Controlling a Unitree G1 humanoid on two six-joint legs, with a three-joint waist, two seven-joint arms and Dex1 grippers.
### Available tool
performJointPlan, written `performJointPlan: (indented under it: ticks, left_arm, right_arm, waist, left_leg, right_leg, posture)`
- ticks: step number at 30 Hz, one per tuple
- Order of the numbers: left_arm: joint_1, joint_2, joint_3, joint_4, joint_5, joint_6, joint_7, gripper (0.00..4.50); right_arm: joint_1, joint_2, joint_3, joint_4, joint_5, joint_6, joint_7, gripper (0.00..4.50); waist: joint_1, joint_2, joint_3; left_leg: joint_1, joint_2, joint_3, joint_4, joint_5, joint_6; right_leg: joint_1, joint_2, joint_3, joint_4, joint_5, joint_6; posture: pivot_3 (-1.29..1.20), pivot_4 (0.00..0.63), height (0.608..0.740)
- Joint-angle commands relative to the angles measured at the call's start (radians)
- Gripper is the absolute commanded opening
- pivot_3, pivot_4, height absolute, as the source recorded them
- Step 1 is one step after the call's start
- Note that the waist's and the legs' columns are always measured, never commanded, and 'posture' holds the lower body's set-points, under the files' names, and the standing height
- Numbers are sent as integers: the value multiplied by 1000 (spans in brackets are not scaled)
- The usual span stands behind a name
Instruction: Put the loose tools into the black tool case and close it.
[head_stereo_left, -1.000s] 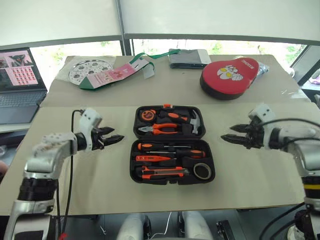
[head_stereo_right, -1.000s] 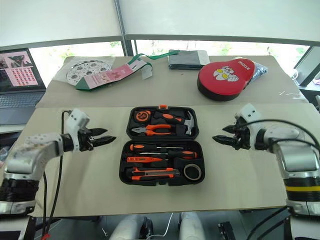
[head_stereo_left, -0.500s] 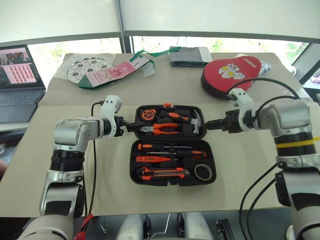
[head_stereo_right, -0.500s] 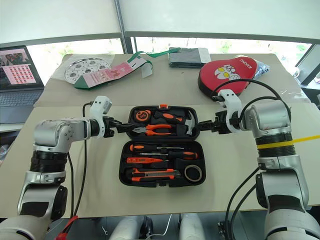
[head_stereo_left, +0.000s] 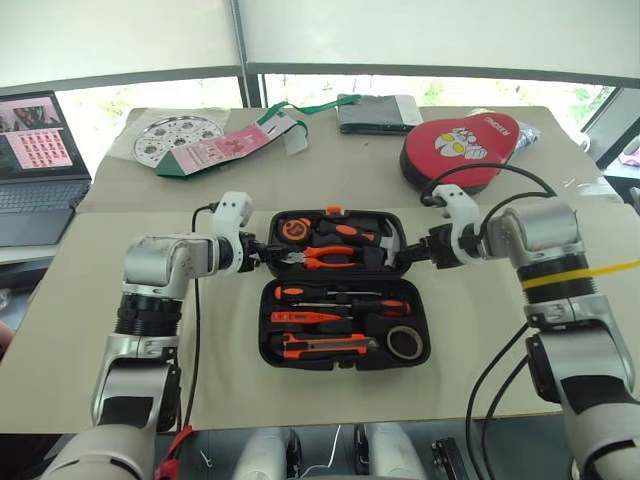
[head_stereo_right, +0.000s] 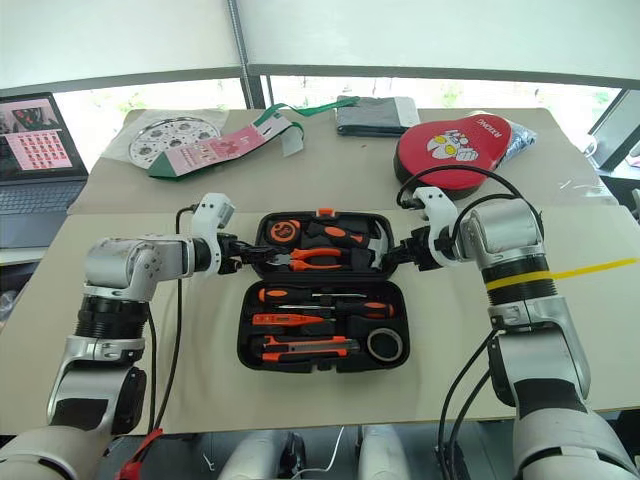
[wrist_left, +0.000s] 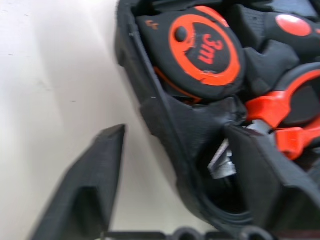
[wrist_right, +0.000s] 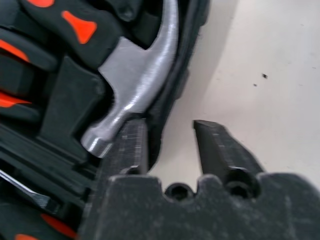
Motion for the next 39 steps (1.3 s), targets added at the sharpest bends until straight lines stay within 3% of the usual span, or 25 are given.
performJointPlan:
  ticks: [1,5,6,9,12,17,20,24,31,33,34,38,39]
  left_arm:
    - [9,16,5,-4,14,-2,18,1593]
    - [21,14,35,-15,0,13,30,208]
    - [27,11,49,-19,-5,9,33,70]
    - [48,-8,108,-41,-25,-52,42,70]
    - [92,-28,153,-95,-52,-226,-5,70]
    - [243,12,113,-184,-3,-652,-207,70]
    - [347,64,72,-146,109,-1001,-298,70]
    - [486,141,10,-58,255,-1512,-394,70]
    - [636,205,0,54,397,-1885,-313,70]
    - [672,216,-2,58,381,-1909,-310,776]
    - [682,225,-4,58,365,-1910,-318,873]
    - [712,259,22,49,293,-1812,-323,2321]
    - [714,267,31,52,263,-1772,-335,2382]
  right_arm:
    - [-5,-19,-26,17,-22,7,-47,143]
    - [7,3,-77,-7,-3,-27,-66,0]
    - [17,12,-99,-28,9,-61,-63,0]
    - [58,19,-138,-101,26,-162,-52,0]
    - [132,9,-152,-207,35,-323,-10,0]
    - [299,-54,-127,-374,-25,-657,51,0]
    - [411,-86,-129,-436,-96,-895,43,0]
    - [574,-120,-139,-425,-206,-1295,13,0]
    - [767,-187,-147,-261,-414,-1875,-126,0]
    - [799,-200,-149,-209,-396,-1929,-114,760]
    - [805,-206,-149,-192,-394,-1946,-114,938]
    - [820,-229,-170,-172,-371,-1990,-121,2317]
    - [829,-232,-187,-182,-346,-1951,-115,2638]
  waist:
    - [3,0,0]
    - [5,0,0]
    - [4,0,0]
    - [0,0,0]
    - [-1,0,0]
    - [0,0,0]
    - [0,0,0]
    - [0,0,0]
    - [3,0,0]
    - [2,0,0]
    - [2,0,0]
    - [2,-1,2]
    - [2,-1,2]
  left_leg:
    - [3,0,0,0,0,0]
    - [5,0,-2,0,1,1]
    - [6,0,-2,0,1,1]
    - [6,1,-3,0,2,-1]
    - [5,1,-3,-1,3,-2]
    - [-4,0,0,-2,3,-2]
    - [-8,0,2,-3,4,-2]
    - [-8,0,7,-5,4,-3]
    - [2,2,9,-6,3,-3]
    - [7,2,9,-7,3,-2]
    - [11,3,7,-9,3,-2]
    - [16,4,7,-11,1,1]
    - [17,4,7,-11,1,1]
  right_leg:
    - [4,0,0,0,0,0]
    - [7,-3,0,-1,0,0]
    - [7,-3,0,-1,1,-1]
    - [6,-2,0,0,2,-2]
    - [4,-1,0,2,2,-2]
    - [-8,-1,2,3,2,-2]
    - [-10,1,1,0,2,-2]
    - [-10,2,-1,-4,2,-2]
    - [-3,0,2,-6,0,-3]
    - [1,-1,3,-5,-1,-3]
    - [3,-1,6,-5,-1,-4]
    - [7,-3,7,-4,-2,-4]
    - [7,-3,7,-3,-2,-4]
  posture:
    - [0,150,740]
    - [0,150,740]
    - [0,150,740]
    - [0,150,740]
    - [0,150,740]
    - [0,150,740]
    - [0,150,740]
    - [0,150,740]
    - [0,150,740]
    - [0,150,740]
    - [0,150,740]
    - [0,150,740]
    - [0,150,740]
